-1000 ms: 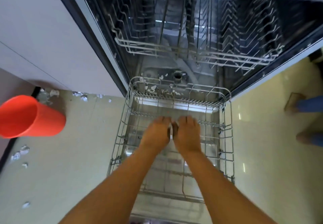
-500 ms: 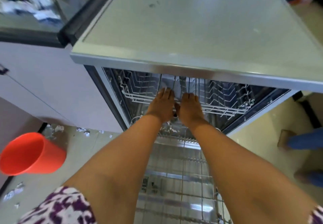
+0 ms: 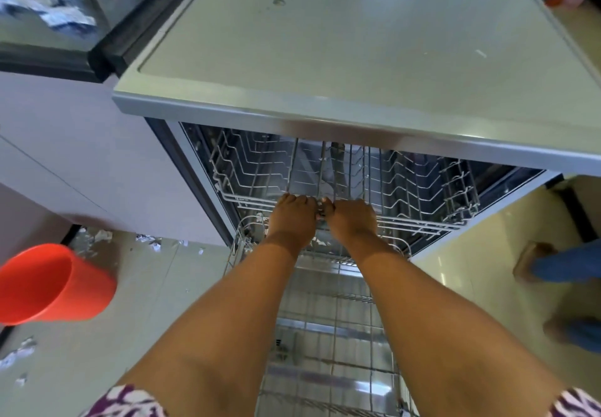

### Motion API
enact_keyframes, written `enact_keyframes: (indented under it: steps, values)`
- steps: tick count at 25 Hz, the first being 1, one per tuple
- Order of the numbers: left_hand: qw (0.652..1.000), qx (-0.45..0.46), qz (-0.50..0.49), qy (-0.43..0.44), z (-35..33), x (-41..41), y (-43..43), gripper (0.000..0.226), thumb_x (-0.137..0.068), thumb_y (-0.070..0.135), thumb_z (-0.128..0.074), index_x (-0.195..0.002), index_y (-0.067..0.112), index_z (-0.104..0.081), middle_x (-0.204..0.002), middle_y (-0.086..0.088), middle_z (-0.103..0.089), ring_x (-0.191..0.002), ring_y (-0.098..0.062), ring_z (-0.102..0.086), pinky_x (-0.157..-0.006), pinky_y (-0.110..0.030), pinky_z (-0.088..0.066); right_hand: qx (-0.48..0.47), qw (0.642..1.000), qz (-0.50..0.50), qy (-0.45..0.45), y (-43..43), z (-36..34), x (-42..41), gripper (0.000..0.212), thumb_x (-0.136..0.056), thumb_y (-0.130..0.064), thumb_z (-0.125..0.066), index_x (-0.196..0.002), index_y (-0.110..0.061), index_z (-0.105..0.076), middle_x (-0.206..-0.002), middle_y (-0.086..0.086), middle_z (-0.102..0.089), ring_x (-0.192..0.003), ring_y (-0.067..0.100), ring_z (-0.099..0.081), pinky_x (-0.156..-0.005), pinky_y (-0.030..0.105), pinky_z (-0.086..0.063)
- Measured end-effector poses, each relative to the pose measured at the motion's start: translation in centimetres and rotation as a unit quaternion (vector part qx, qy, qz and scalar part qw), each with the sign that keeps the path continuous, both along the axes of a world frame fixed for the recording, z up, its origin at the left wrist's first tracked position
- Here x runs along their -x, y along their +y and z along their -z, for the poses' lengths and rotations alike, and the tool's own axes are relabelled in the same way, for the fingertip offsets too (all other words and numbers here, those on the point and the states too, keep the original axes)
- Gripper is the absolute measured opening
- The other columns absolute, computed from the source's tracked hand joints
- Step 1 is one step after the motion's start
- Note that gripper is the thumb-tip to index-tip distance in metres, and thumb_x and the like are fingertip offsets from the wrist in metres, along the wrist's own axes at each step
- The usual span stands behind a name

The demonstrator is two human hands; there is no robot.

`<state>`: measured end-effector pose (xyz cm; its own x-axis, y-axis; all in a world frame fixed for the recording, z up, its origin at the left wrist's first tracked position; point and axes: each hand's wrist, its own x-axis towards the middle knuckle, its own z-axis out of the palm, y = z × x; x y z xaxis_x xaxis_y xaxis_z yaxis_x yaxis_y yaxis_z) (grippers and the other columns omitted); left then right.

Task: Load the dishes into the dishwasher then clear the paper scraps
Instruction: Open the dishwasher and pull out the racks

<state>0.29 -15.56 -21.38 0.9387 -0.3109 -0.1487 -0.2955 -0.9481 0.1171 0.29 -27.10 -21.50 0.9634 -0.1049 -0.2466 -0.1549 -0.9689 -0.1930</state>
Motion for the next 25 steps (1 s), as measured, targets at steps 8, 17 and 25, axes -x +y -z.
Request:
enact_keyframes:
  steps: [8,17,25]
  values:
    - [0.996,-0.088,0.025,0.005,0.8,4.7,1.0,0.025,-0.097,0.015,-0.036,-0.109,0.018,-0.057,-0.101,-0.003,-0.066,-0.097,-0.022,-0.062,-0.088,-0.034,-0.043,-0.017,0.998,-0.005,0.063,1.0,-0.5,4.5,0.039,-0.095,-0.042,-0.034,-0.091,-0.015,-0.062,-0.094,0.005,-0.064,-0.082,0.024,-0.060,-0.074,0.030,-0.046]
    - [0.997,-0.060,0.033,0.031,2.2,12.0,3.2,0.022,-0.095,0.022,-0.041,-0.109,0.024,-0.058,-0.100,0.001,-0.067,-0.095,-0.022,-0.062,-0.087,-0.033,-0.038,-0.133,0.957,-0.010,0.259,2.0,0.7,9.7,0.031,-0.089,-0.041,-0.041,-0.073,-0.019,-0.056,-0.079,0.003,-0.059,-0.088,0.025,-0.059,-0.077,0.032,-0.041]
    - [0.998,-0.028,0.022,0.061,1.3,19.1,3.4,0.020,-0.092,0.017,-0.044,-0.103,0.020,-0.061,-0.104,-0.003,-0.066,-0.100,-0.024,-0.059,-0.087,-0.034,-0.037,-0.059,0.962,-0.023,0.265,2.6,-0.7,16.6,0.039,-0.093,-0.037,-0.037,-0.107,-0.014,-0.066,-0.113,0.008,-0.065,-0.101,0.022,-0.060,-0.066,0.026,-0.037]
